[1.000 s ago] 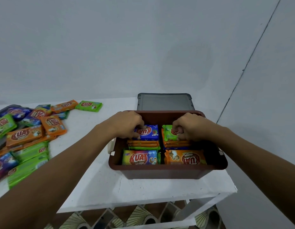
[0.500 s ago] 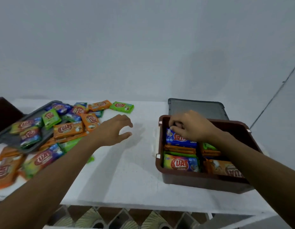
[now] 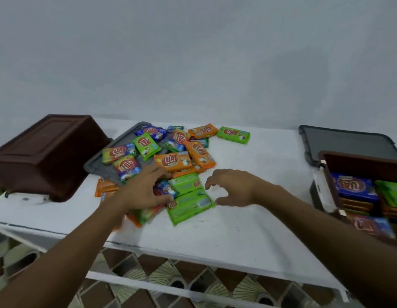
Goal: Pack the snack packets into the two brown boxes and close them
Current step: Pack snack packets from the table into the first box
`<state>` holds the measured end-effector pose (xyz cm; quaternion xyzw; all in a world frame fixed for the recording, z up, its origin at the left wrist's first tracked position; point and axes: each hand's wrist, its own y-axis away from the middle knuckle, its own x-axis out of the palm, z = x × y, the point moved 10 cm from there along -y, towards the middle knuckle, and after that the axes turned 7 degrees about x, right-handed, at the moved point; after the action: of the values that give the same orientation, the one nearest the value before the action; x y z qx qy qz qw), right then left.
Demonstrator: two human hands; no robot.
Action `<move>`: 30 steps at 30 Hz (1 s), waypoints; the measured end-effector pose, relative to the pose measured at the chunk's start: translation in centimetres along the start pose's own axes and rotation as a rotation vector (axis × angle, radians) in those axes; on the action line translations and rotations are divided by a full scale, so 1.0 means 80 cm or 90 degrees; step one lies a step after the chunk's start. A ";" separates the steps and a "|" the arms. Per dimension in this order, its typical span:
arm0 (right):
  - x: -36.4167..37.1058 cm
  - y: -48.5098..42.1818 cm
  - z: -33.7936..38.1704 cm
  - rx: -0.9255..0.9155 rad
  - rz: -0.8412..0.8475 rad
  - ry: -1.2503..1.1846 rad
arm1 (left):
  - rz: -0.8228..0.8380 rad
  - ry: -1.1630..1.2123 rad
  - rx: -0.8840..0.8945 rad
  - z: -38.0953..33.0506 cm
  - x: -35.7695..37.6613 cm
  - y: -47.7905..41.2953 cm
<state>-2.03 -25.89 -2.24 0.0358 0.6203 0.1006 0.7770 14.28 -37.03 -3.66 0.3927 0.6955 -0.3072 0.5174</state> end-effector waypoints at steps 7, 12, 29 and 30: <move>0.065 -0.002 0.011 0.012 -0.184 -0.139 | -0.026 0.020 0.047 -0.004 0.015 0.023; 0.063 0.022 0.004 0.076 -0.303 -0.174 | -0.124 0.069 0.040 -0.009 0.004 0.017; 0.040 0.047 -0.077 0.373 -0.332 -0.609 | -0.171 0.165 0.017 -0.012 0.012 -0.009; 0.035 0.044 -0.076 0.375 -0.281 -0.589 | -0.165 0.153 0.020 -0.017 0.009 -0.014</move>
<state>-7.74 -22.32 -5.68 0.1601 0.2117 -0.2659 0.9267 12.55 -36.28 -3.93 0.3415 0.7926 -0.3326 0.3802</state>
